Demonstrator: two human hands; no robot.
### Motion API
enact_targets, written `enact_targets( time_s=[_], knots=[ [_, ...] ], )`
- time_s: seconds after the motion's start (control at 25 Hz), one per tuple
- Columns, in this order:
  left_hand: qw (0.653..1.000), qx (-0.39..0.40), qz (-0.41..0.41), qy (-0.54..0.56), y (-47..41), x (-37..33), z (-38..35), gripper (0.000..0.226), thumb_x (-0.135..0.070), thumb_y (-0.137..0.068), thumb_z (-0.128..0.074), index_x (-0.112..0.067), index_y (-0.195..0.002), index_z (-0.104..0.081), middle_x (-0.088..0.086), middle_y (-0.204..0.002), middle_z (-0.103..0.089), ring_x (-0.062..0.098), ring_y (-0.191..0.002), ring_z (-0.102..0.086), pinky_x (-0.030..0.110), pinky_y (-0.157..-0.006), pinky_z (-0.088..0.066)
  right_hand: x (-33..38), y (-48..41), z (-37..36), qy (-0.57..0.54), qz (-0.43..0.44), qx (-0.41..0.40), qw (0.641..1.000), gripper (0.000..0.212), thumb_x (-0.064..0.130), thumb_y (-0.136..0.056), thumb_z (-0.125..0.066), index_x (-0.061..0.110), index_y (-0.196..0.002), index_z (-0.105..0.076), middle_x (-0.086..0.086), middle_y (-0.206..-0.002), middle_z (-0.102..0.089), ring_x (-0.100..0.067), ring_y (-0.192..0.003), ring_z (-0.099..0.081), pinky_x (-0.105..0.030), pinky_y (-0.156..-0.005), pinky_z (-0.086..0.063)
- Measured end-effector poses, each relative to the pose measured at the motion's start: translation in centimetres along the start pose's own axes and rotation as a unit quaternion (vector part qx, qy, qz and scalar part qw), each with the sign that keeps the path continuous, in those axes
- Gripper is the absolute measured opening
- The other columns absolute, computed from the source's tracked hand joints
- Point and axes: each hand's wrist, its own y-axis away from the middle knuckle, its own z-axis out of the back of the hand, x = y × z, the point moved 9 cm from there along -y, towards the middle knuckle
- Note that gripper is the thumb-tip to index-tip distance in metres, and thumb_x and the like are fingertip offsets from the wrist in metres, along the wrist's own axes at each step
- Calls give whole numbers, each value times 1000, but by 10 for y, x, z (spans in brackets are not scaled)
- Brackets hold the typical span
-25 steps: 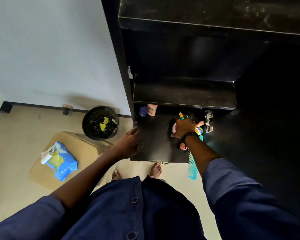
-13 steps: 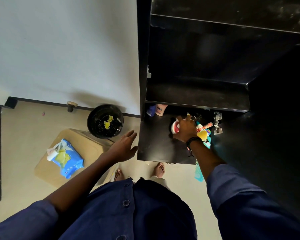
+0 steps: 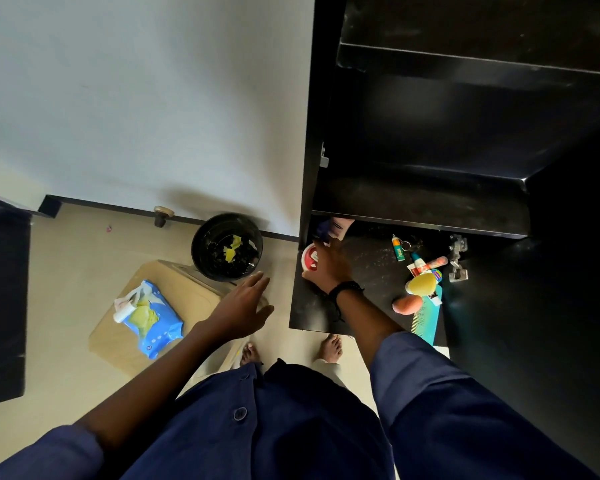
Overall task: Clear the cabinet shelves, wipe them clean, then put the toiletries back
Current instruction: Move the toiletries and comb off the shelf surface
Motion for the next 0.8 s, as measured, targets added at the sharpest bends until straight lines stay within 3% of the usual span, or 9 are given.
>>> enact_targets(
  time_s=[0.12,0.2,0.4,0.52,0.8],
  knots=[
    [1000,9,-10,1,-3,-9,-5,70,-33,-92,-55,-15,-150,-19,6,-159,-14,25,-142,-27,43,-111,-36,-12,16,7,-87,-18,-22,996,85,36,-75,-76,20,-144,-31,-11,-149,-29,-32,-134,-34,-44,-106,-40],
    [1000,11,-23,4,-6,-23,-9,70,-31,-93,-55,-14,-150,-19,7,-158,-15,25,-143,-24,42,-113,-33,-27,32,20,-88,-21,-58,994,78,37,-76,-75,18,-140,-36,-11,-144,-36,-31,-131,-37,-39,-104,-38],
    [997,17,-72,-15,-17,-69,-25,69,-35,-92,-55,-14,-149,-22,6,-157,-21,25,-141,-29,36,-109,-35,-76,82,69,75,-56,-182,979,59,34,-82,-67,13,-133,-46,-17,-134,-47,-35,-124,-42,-42,-99,-40],
    [995,23,-97,-26,-22,-94,-34,68,-34,-93,-54,-13,-150,-22,6,-157,-22,25,-141,-29,37,-109,-33,-105,107,84,113,-107,-241,958,49,28,-81,-68,8,-123,-54,-20,-126,-52,-38,-115,-49,-46,-93,-46],
    [990,53,-118,-61,-31,-114,-51,67,-35,-94,-52,-14,-150,-21,8,-157,-20,25,-142,-28,38,-112,-32,-162,118,71,-33,-167,-212,962,37,8,-87,-57,1,-123,-55,-22,-130,-48,-39,-116,-48,-41,-98,-45]
  ],
)
